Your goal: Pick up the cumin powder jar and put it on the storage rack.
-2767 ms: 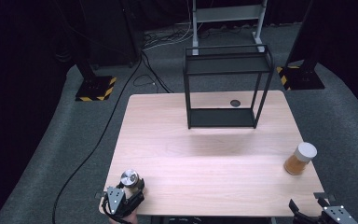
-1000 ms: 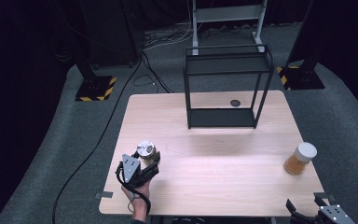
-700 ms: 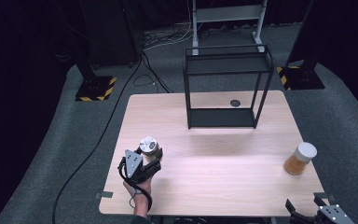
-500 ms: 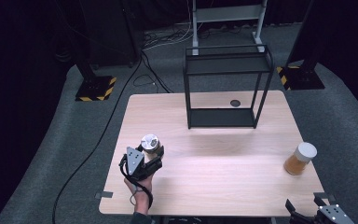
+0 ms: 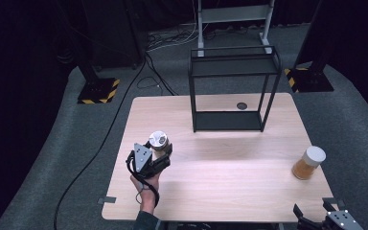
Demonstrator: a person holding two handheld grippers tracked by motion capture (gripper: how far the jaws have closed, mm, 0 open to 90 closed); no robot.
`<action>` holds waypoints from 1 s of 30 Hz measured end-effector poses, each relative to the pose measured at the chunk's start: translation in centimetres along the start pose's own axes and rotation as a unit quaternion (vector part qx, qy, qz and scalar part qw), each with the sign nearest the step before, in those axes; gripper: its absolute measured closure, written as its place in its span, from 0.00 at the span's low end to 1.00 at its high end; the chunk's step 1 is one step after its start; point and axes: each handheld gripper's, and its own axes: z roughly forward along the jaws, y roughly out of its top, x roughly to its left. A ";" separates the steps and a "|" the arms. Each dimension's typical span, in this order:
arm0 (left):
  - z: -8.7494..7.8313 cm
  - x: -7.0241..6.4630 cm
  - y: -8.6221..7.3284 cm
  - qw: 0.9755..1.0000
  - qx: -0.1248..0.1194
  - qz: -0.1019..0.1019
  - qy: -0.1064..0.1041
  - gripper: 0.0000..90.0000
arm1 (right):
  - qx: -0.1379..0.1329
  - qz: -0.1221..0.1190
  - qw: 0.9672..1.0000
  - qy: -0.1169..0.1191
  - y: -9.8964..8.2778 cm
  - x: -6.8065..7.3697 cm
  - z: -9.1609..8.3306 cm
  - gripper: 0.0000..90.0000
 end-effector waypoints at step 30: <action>1.9 -0.2 2.9 0.999 -0.021 0.014 -0.024 0.33 | -0.002 -0.021 1.000 0.010 0.1 0.1 0.0 0.00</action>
